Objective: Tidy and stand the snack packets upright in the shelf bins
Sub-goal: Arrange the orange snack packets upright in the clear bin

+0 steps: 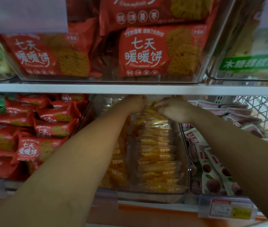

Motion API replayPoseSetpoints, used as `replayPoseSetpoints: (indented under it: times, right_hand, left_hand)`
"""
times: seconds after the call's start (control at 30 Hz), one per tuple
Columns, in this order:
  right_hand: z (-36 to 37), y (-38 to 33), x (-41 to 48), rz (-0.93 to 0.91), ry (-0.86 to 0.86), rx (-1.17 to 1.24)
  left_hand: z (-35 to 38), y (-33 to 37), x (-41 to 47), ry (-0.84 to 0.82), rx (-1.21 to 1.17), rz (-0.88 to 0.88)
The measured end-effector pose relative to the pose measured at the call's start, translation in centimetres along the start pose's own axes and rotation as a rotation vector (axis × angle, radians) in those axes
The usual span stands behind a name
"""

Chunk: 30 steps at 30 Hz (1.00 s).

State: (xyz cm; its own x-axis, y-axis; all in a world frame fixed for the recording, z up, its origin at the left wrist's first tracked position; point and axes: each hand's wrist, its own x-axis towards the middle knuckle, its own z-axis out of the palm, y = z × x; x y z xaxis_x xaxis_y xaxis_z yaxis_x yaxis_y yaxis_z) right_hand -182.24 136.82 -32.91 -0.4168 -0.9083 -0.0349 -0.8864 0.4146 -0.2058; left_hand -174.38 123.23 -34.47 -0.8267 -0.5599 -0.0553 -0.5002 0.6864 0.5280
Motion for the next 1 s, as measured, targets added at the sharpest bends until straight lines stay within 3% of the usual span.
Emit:
replayPoseSetpoints:
  times: [0.2, 0.33, 0.43, 0.6, 1.0]
  right_hand:
    - [0.6, 0.0, -0.7, 0.033, 0.089, 0.290]
    - [0.7, 0.0, -2.6, -0.016, 0.265, 0.480]
    - [1.2, 0.3, -4.0, -0.005, 0.324, 0.398]
    - [1.1, -0.3, -6.0, 0.026, 0.234, 0.404]
    - [1.7, -0.3, -5.6, 0.047, 0.243, 0.435]
  left_hand:
    - [0.3, -0.6, -0.8, -0.121, -0.269, -0.054]
    - [0.1, 0.3, -1.5, -0.174, -0.263, -0.060]
    - [0.4, 0.1, -1.4, -0.120, -0.286, -0.098]
    - [0.6, 0.1, -1.7, -0.092, -0.335, -0.213]
    - [1.4, 2.1, -1.3, -0.128, -0.569, -0.209]
